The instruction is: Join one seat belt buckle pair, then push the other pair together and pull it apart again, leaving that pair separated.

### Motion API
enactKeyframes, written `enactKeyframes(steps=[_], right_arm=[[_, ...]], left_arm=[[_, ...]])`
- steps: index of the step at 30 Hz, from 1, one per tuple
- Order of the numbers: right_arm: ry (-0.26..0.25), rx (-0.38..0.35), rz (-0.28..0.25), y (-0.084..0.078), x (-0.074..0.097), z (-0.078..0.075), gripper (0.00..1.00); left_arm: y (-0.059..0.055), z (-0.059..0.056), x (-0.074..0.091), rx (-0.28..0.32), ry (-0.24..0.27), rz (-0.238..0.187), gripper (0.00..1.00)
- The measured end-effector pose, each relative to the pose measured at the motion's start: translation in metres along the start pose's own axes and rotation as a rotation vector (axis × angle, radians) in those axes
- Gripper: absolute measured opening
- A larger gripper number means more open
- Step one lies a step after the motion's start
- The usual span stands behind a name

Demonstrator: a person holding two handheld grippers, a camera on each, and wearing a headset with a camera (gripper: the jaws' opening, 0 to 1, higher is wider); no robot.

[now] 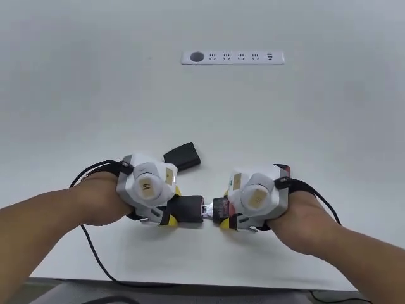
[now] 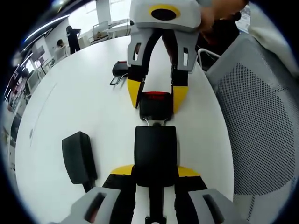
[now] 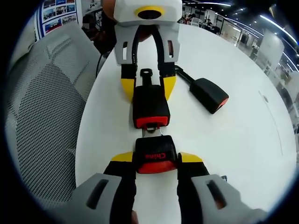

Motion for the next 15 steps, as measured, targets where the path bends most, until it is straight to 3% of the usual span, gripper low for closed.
enactKeyframes(steps=[10, 15], right_arm=[[0.0, 0.031, 0.015, 0.0025, -0.0004, -0.0004, 0.31], [0.001, 0.01, -0.002, 0.0078, -0.0045, 0.0004, 0.31]], left_arm=[[-0.001, 0.0003, -0.0006, -0.005, -0.002, 0.003, 0.32], [-0.0015, 0.0005, -0.0006, 0.0, 0.0, 0.004, 0.32]])
Point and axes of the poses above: the centre of the closed fingertips' face, and the gripper's own axes: x roughly backward along the fingers, z roughly to its left, y roughly out of its top, the point moved 2 cm from there along x, roughly backward along the fingers, and after that the axes turned 1 degree about -x, right-handed, at the moved point
